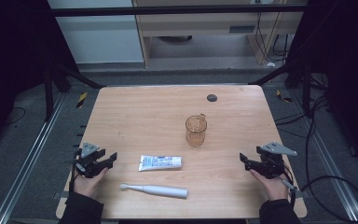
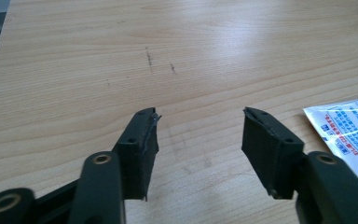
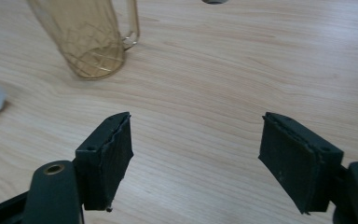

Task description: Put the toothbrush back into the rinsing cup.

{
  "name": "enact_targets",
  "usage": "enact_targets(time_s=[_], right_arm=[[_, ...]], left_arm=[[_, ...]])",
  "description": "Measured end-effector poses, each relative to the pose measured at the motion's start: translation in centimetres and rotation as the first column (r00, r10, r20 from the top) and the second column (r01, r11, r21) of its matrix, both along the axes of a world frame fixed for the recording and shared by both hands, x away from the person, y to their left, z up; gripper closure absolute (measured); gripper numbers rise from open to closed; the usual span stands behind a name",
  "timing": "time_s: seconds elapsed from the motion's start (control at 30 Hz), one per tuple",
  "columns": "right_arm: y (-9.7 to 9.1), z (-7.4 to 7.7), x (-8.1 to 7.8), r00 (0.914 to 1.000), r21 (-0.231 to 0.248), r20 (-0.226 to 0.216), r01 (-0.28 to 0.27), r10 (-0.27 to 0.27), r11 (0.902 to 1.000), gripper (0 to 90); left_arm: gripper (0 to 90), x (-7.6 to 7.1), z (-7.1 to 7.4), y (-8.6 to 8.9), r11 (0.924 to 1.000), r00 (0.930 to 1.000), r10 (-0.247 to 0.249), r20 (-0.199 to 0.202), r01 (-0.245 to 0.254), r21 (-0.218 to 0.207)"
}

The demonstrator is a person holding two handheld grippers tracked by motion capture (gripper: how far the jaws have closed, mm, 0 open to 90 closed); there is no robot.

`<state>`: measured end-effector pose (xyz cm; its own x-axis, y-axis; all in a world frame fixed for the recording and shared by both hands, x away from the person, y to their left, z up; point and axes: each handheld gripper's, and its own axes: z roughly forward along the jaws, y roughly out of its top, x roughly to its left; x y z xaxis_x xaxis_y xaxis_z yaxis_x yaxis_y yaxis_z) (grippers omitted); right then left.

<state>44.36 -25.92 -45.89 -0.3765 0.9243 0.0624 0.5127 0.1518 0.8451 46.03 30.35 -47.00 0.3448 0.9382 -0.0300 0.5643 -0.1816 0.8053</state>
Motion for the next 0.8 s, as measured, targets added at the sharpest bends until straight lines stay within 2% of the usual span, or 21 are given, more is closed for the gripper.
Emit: enact_targets(time_s=[0.07, 0.13, 0.2, 0.23, 0.27, 0.37, 0.4, 0.53, 0.63, 0.67, 0.7, 0.73, 0.77, 0.8], right_arm=[[0.3, 0.2, -0.1, 0.9999, 0.004, -0.007, -0.012, 0.012, 0.9999, 27.1], [1.1, 0.7, -0.3, 0.9979, -0.005, -0.003, -0.065, 0.065, 0.9979, 29.4], [1.8, 1.0, -0.5, 0.9949, -0.009, -0.008, -0.100, 0.100, 0.9949, 31.6], [1.8, 1.0, -0.5, 0.9949, -0.009, -0.008, -0.100, 0.100, 0.9949, 31.6], [2.5, 1.2, -0.6, 0.9908, -0.009, -0.011, -0.135, 0.135, 0.9908, 33.4], [3.3, 1.4, -0.8, 0.9863, -0.012, -0.013, -0.165, 0.164, 0.9863, 34.6], [4.2, 1.7, -0.8, 0.9803, -0.026, -0.016, -0.197, 0.197, 0.9800, 36.0], [6.0, 2.2, -1.1, 0.9615, -0.016, -0.016, -0.275, 0.274, 0.9614, 38.9], [7.7, 2.5, -1.1, 0.9407, -0.033, -0.039, -0.338, 0.337, 0.9405, 41.0], [7.7, 2.5, -1.1, 0.9407, -0.033, -0.039, -0.338, 0.337, 0.9405, 41.0], [8.7, 2.6, -1.1, 0.9249, -0.039, -0.048, -0.379, 0.377, 0.9246, 43.2], [9.3, 2.6, -1.1, 0.9172, -0.038, -0.054, -0.397, 0.395, 0.9171, 43.8], [9.3, 2.6, -1.1, 0.9172, -0.038, -0.054, -0.397, 0.395, 0.9171, 43.8], [10.4, 2.6, -1.2, 0.9015, -0.039, -0.063, -0.431, 0.428, 0.9016, 45.1]], left_arm=[[49.5, 0.0, 0.0, 0.0, 1.0000, 1.0000, -0.001, -0.001, 0.001, 0.003], [51.3, -0.1, 0.1, -0.1, 1.0000, 1.0000, -0.005, -0.006, 0.005, 0.005], [51.6, -0.2, 0.1, -0.1, 1.0000, 1.0000, -0.001, -0.007, 0.001, 0.006], [51.6, -0.2, 0.1, 0.0, 1.0000, 1.0000, 0.001, -0.009, -0.001, 0.009], [52.5, -0.2, 0.1, 0.1, 0.9999, 0.9999, 0.007, -0.008, -0.007, 0.012], [53.5, -0.2, 0.2, 0.1, 0.9998, 0.9999, 0.010, -0.008, -0.010, 0.019], [54.6, -0.3, 0.3, 0.2, 0.9995, 0.9999, 0.016, -0.007, -0.016, 0.027], [55.9, -0.3, 0.3, 0.1, 0.9987, 0.9996, 0.023, -0.019, -0.022, 0.045], [56.3, -0.2, 0.4, 0.2, 0.9982, 0.9994, 0.026, -0.023, -0.025, 0.055], [56.3, -0.2, 0.4, 0.2, 0.9982, 0.9994, 0.026, -0.023, -0.025, 0.055], [56.4, -0.2, 0.4, 0.2, 0.9981, 0.9994, 0.026, -0.022, -0.025, 0.057], [56.4, -0.3, 0.4, 0.2, 0.9980, 0.9994, 0.027, -0.022, -0.026, 0.057], [56.4, -0.3, 0.4, 0.2, 0.9980, 0.9994, 0.027, -0.022, -0.026, 0.057], [56.4, -0.3, 0.4, 0.2, 0.9980, 0.9994, 0.028, -0.020, -0.026, 0.058]])
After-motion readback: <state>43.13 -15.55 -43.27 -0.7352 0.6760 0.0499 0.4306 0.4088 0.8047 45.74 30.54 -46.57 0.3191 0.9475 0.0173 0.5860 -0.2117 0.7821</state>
